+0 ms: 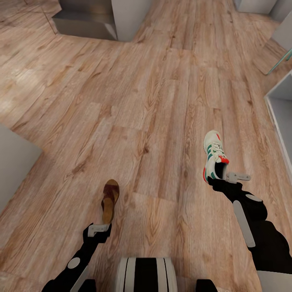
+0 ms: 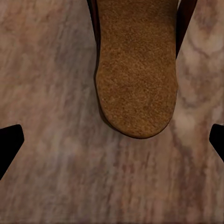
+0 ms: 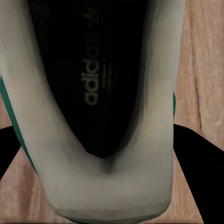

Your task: Pick up the two gym shoes and the two sandals from the corridor floor and place them onto the hallstand (shoe rack) in the corridor, making sure they are on the rack and not on the floor. Arrange them so the two gym shoes are next to each other and the two sandals are next to each other.

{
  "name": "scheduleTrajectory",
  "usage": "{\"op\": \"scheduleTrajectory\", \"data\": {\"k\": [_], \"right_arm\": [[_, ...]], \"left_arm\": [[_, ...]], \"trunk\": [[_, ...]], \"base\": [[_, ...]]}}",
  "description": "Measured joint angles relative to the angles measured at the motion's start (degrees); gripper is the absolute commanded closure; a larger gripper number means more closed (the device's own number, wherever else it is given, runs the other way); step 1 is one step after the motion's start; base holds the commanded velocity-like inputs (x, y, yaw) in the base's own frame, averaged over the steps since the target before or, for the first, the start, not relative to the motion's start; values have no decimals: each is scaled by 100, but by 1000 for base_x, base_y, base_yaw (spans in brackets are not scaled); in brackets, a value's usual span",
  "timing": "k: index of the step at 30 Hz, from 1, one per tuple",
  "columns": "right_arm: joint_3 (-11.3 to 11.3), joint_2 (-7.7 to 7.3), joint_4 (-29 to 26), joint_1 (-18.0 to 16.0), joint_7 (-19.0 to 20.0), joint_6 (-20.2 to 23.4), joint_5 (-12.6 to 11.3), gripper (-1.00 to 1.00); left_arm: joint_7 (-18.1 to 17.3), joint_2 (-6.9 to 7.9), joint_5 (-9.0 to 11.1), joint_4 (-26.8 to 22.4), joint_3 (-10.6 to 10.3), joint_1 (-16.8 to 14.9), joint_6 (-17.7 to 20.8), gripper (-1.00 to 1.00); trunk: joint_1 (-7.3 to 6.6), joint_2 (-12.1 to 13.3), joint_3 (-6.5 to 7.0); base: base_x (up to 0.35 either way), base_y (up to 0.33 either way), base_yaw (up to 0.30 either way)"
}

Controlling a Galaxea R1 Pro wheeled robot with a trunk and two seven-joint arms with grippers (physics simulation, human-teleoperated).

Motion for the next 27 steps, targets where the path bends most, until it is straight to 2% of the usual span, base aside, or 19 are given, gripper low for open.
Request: {"op": "scheduleTrajectory", "data": {"k": [2,27], "right_arm": [[0,0,0,0,0,1,2,100],[0,0,0,0,0,2,-1,100]], "left_arm": [[0,-3,-1,0,5,-4,-1,-100],[8,-9,-3,-53,8,-18,-1,-100]], "trunk": [[5,-3,-44],[8,-4,-67]], "base": [[0,0,0],[25,-16,0]]}}
